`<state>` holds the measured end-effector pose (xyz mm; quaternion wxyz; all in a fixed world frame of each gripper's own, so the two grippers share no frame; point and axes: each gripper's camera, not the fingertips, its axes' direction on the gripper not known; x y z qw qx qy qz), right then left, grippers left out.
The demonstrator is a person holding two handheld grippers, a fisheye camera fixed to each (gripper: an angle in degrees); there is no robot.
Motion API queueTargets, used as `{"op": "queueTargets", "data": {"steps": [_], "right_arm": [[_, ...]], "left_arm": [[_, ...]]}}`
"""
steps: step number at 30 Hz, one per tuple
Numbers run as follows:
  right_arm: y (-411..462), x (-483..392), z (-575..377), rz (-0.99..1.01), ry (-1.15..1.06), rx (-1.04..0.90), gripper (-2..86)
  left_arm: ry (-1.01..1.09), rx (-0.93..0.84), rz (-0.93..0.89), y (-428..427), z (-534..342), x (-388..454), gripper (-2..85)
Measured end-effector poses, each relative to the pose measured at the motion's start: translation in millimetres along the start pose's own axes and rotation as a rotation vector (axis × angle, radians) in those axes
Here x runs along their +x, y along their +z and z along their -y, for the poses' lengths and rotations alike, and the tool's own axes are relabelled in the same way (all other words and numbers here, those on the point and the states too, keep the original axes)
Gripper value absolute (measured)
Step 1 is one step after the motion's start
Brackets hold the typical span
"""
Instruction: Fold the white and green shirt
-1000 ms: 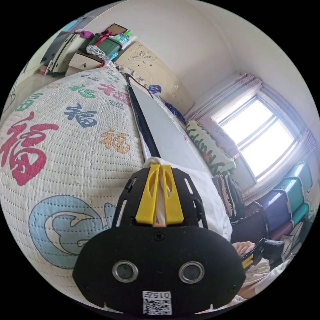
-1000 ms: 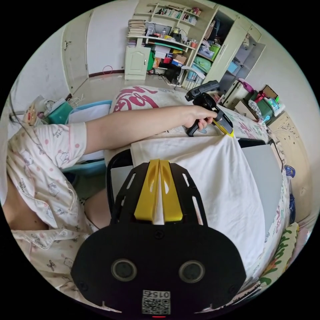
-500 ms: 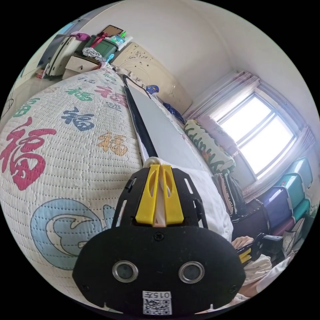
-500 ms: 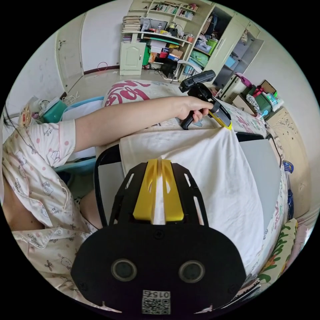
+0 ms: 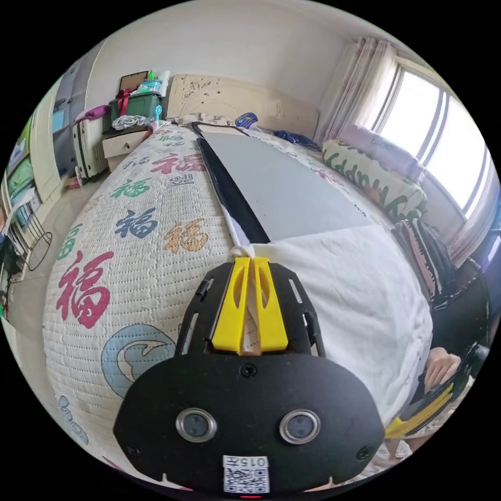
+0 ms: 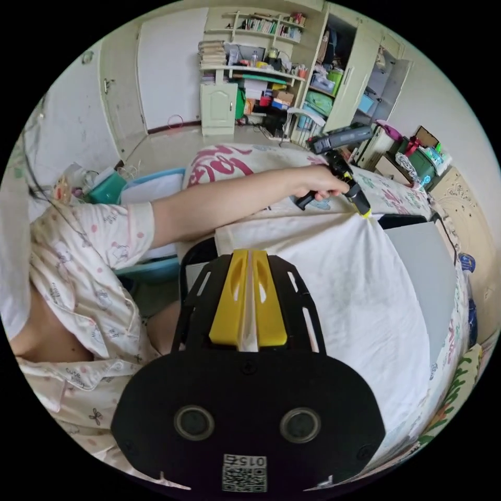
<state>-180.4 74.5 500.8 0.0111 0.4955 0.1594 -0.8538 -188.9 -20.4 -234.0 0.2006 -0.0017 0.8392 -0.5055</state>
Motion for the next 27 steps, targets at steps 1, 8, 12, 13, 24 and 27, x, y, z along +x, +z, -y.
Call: {"op": "queueTargets", "data": {"steps": [1, 8, 12, 13, 24, 27], "right_arm": [[-25.7, 4.5, -4.5, 0.028, 0.005, 0.057, 2.1], [-178.3, 17.4, -116.0, -0.370, 0.274, 0.315, 7.2], [-239.3, 29.0, -202.5, -0.590, 0.555, 0.340, 8.0], [-255.9, 35.6, -229.3, -0.603, 0.651, 0.332, 8.2], [-325.0, 113.5, -317.4, -0.582, 0.956, 0.331, 9.6], [-349.8, 137.7, -320.1, -0.467, 0.987, 0.426, 9.7]], "left_arm": [[0.007, 0.019, -0.024, 6.7, -11.4, -5.4, 0.5], [0.023, 0.167, -0.107, 19.1, -89.6, -41.8, 5.7], [0.076, 0.311, -0.188, 15.9, -123.8, -35.0, 6.0], [0.063, 0.357, -0.197, 19.3, -134.5, -27.8, 6.0], [0.397, 0.207, -0.213, 129.0, -162.6, 169.3, 8.8], [0.443, 0.135, -0.204, 185.7, -159.3, 217.0, 9.4]]}}
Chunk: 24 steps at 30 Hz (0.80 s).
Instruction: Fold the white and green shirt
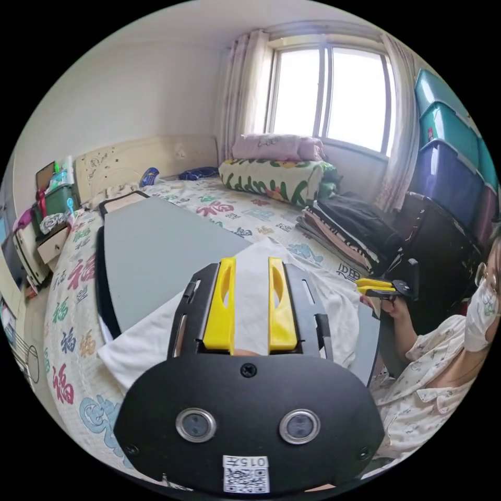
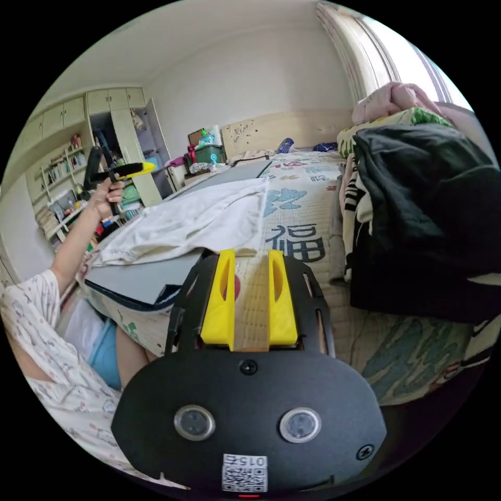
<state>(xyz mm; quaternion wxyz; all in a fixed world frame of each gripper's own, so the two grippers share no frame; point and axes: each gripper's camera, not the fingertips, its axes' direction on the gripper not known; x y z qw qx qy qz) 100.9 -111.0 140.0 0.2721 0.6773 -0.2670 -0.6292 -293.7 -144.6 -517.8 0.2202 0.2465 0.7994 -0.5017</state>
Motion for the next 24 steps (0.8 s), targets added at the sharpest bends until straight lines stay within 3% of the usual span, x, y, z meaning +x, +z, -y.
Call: {"op": "queueTargets", "data": {"steps": [5, 14, 20, 24], "right_arm": [[-21.0, 1.0, 30.1, 0.017, -0.019, 0.023, 3.0], [-85.3, 20.4, 48.6, 0.171, 0.000, 0.106, 0.7], [-124.0, 25.2, 52.9, 0.215, -0.013, 0.157, 0.5], [-142.1, 30.1, 53.4, 0.250, -0.014, 0.171, 0.4]], "left_arm": [[0.005, -0.146, -0.033, 142.8, 35.7, 36.6, 10.2], [0.028, -0.400, 0.102, 394.5, 93.1, 88.7, 10.4], [-0.002, -0.546, 0.233, 477.6, 83.8, 70.1, 7.5], [-0.043, -0.558, 0.196, 487.5, 71.5, 51.3, 6.5]]}}
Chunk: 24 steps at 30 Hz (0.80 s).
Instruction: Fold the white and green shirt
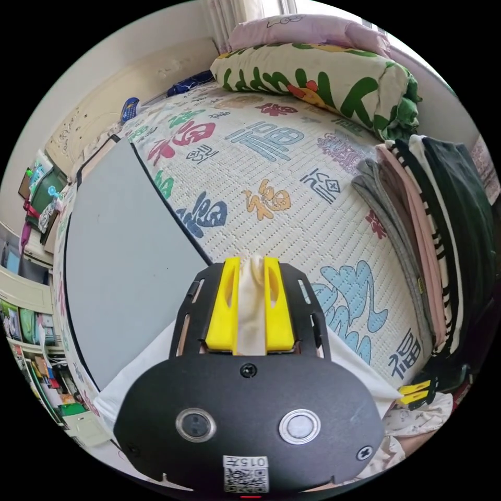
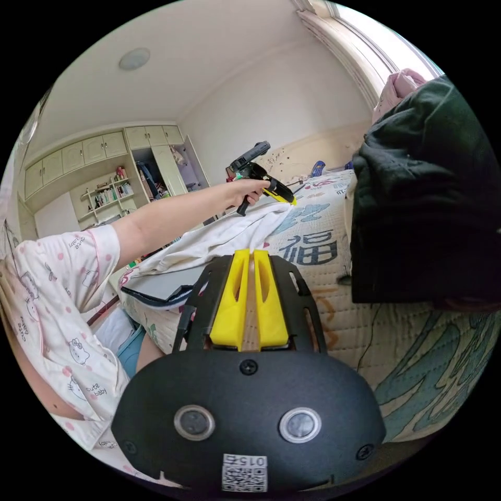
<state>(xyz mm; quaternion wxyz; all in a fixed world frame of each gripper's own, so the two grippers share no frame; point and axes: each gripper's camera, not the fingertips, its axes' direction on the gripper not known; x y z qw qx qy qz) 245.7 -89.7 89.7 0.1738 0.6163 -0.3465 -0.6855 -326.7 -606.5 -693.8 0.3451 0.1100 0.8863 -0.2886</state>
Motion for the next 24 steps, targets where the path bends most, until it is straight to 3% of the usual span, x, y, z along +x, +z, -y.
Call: {"op": "queueTargets", "data": {"steps": [9, 18, 21, 24], "right_arm": [[-69.6, 4.0, -4.8, -0.025, 0.019, 0.126, 0.2], [-210.1, -28.8, 14.3, -0.202, -0.026, 0.440, 0.2], [-233.8, -71.7, 17.0, -0.108, -0.140, 0.472, 0.3], [-222.6, -112.5, 11.8, 0.051, -0.217, 0.446, 0.3]], "left_arm": [[0.035, 0.234, 0.034, -43.4, -14.7, 18.9, 0.9], [0.019, 0.601, -0.354, -188.4, -42.6, 12.6, 0.5], [0.055, 0.676, -0.441, -237.8, -72.4, -6.4, 0.5], [0.084, 0.741, -0.381, -280.3, -116.8, -40.1, 0.4]]}}
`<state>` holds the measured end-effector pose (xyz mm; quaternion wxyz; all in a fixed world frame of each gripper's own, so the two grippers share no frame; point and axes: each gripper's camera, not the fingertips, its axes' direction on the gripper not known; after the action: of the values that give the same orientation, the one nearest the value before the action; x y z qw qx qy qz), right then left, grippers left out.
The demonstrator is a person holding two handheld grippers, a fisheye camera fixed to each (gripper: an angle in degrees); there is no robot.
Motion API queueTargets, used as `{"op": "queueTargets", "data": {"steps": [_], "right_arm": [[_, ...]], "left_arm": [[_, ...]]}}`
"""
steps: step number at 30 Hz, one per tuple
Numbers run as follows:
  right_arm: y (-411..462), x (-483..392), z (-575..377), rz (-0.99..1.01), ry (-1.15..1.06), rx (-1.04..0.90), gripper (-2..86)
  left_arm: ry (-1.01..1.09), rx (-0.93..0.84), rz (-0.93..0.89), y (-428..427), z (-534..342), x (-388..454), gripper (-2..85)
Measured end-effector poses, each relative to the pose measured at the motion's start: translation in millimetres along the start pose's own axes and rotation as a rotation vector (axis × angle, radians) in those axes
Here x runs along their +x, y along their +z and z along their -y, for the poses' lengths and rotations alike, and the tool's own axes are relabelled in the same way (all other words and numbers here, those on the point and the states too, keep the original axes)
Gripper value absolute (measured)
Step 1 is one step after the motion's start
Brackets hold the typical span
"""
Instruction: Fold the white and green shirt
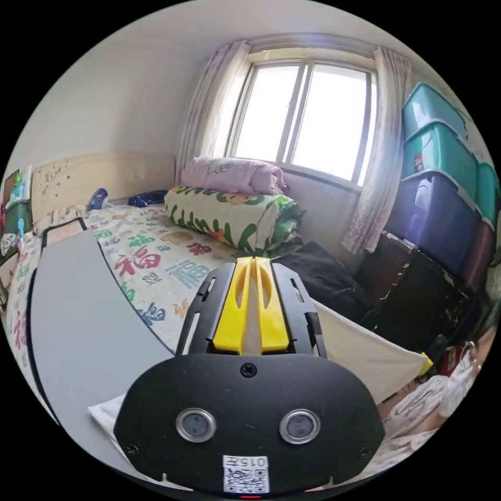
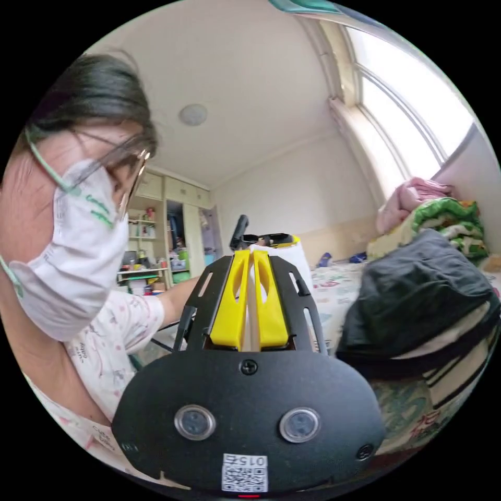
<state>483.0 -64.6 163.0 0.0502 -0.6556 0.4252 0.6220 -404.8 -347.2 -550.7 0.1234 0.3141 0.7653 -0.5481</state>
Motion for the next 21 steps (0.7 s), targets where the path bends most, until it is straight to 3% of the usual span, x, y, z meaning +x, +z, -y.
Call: {"op": "queueTargets", "data": {"steps": [6, 10, 14, 21], "right_arm": [[98.3, -70.3, -45.9, 0.289, 0.021, -0.175, 0.4], [187.0, -107.8, -101.3, 0.403, 0.071, -0.377, 0.4], [245.1, -129.2, -156.6, 0.390, 0.093, -0.534, 0.4], [277.9, -135.7, -213.2, 0.339, 0.103, -0.639, 0.4]], "left_arm": [[-0.088, 0.018, 0.136, -133.6, -31.4, -96.6, 0.4], [-0.190, -0.103, 0.248, -171.3, -65.7, -184.5, 0.3], [-0.215, -0.241, 0.320, -164.0, -83.7, -239.8, 0.3], [-0.255, -0.313, 0.295, -157.2, -59.2, -275.3, 0.4]]}}
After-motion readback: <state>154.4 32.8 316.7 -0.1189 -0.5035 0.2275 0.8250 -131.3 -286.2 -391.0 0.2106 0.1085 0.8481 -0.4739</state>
